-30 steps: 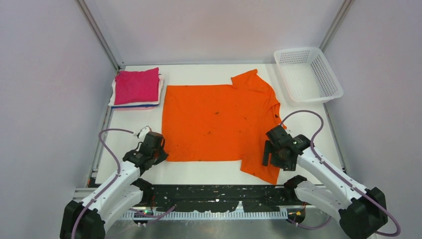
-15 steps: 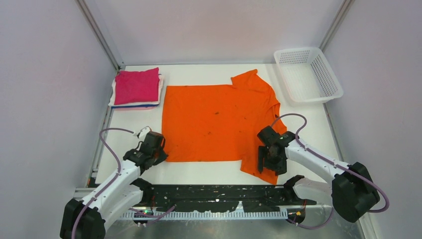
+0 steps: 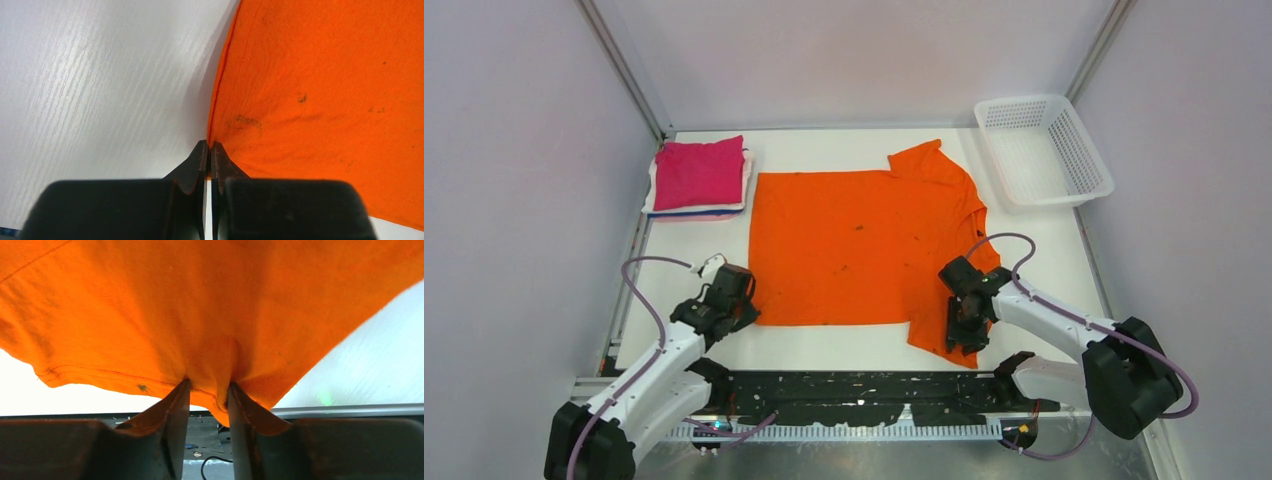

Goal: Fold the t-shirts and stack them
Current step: Grab the side of the flattened tshirt closest away from the robot with both arms, then fold the flattened tshirt in 1/3 of the way

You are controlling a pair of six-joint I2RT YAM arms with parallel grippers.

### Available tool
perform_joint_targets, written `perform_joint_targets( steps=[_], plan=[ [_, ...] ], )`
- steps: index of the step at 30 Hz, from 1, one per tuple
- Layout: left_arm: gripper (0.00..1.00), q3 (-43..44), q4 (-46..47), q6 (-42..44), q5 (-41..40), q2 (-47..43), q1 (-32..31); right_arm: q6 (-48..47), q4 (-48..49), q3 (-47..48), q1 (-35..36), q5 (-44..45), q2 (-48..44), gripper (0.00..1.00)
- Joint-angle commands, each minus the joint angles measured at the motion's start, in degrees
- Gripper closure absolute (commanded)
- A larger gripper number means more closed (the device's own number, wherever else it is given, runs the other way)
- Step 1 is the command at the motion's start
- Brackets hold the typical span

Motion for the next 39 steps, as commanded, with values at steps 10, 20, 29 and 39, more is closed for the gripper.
perform_joint_targets(
  steps=[10,20,29,39],
  plan=[
    [1.00,0.07,-11.02,-1.35,-0.47,-7.27,-0.13,2.96,-1.55,-1.69,2.10,-0.69,-6.93,0.95],
    [1.00,-0.81,-6.61,-2.15,3.44,-12.31,-0.13,0.74,2.48,4.15,2.70,3.80,-8.83,0.95],
    [1.00,4.40,-3.60,0.24,3.61,-5.88,0.44,-1.19,6.21,11.34,2.34,9.18,-8.04,0.95],
    [1.00,9.61,0.36,3.73,5.58,1.48,7.54,-5.34,10.28,17.51,-1.15,13.17,-2.52,0.95]
  ],
)
